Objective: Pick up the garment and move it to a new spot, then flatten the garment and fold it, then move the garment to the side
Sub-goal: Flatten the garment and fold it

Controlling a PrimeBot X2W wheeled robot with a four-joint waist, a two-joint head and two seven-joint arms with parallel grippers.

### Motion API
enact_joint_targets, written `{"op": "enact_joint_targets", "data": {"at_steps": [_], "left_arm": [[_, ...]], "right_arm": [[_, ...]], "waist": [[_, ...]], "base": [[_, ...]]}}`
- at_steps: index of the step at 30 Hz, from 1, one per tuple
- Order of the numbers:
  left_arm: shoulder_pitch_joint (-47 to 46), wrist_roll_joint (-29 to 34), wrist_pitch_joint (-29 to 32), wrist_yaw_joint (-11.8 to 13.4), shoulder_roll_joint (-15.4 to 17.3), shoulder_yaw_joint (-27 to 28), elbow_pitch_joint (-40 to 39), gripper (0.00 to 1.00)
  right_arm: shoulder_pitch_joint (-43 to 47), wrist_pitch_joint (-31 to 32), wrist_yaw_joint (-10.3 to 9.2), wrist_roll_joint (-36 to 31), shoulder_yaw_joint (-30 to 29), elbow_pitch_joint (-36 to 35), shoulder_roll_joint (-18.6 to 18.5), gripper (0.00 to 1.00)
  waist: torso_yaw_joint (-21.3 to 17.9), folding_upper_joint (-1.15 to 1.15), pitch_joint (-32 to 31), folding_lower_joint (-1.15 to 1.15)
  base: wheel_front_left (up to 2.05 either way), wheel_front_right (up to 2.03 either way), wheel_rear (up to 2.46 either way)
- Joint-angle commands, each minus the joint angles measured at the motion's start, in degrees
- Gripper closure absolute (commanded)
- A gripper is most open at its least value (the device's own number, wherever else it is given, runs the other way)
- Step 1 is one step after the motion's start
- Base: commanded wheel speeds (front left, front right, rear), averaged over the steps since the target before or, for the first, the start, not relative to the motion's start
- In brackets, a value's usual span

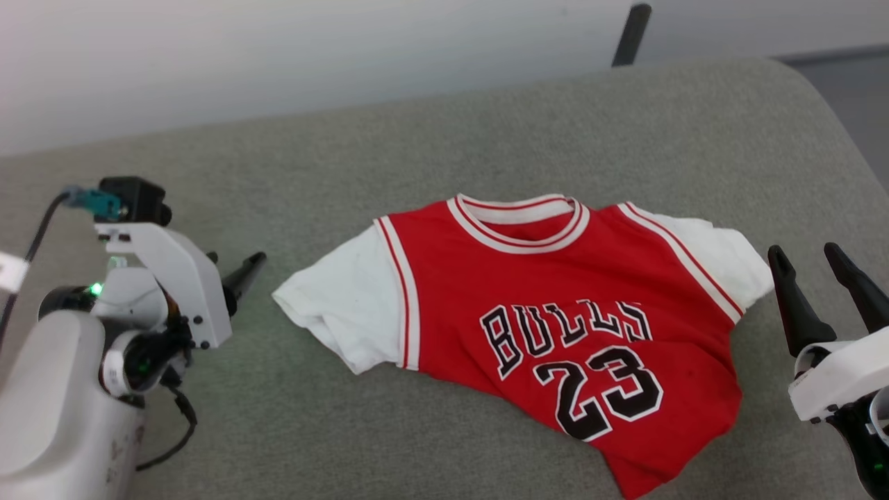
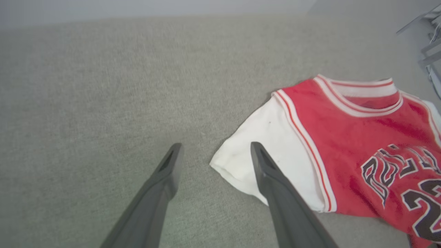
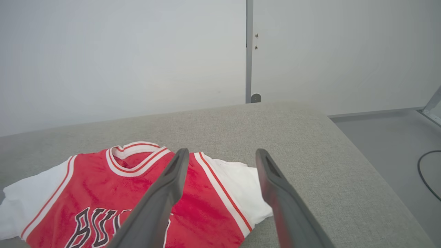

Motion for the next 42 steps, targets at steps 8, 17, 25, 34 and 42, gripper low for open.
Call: {"op": "enact_joint_targets", "data": {"at_steps": [8,17,25,34,42], "left_arm": [[-4.93,0.05,8.65,2.96,0.29,-2.38,4.60,0.00],[-7.14,1.61,13.64,5.27,0.02,-5.07,8.51,0.00],[-6.29,-0.02,19.88,7.07,-2.76,-7.22,14.18,0.60],[-7.73,-1.52,21.32,5.70,-3.85,-7.78,15.19,1.00],[-9.24,-0.82,19.83,5.80,-3.76,-8.17,15.16,1.00]], "right_arm": [[-1.79,-1.63,-0.02,0.98,0.39,1.63,0.20,0.00],[-3.62,-2.03,-0.02,1.57,0.93,2.89,0.09,0.00],[-5.26,-0.48,-0.02,2.37,1.45,3.58,-0.34,0.00],[-9.28,5.78,-0.02,3.77,2.36,5.47,-2.27,0.00],[-17.43,14.09,-0.02,5.95,3.37,12.52,-6.98,0.00]], "waist": [[-3.21,0.00,5.89,0.00],[-2.96,0.00,8.54,0.00],[-2.44,0.00,9.54,0.00],[-2.26,0.00,10.88,0.00],[-0.85,0.00,11.56,0.00]], "base": [[0.00,0.00,0.00],[0.00,0.00,0.00],[0.00,0.00,0.00],[0.00,0.00,0.00],[0.00,0.00,0.00]]}}
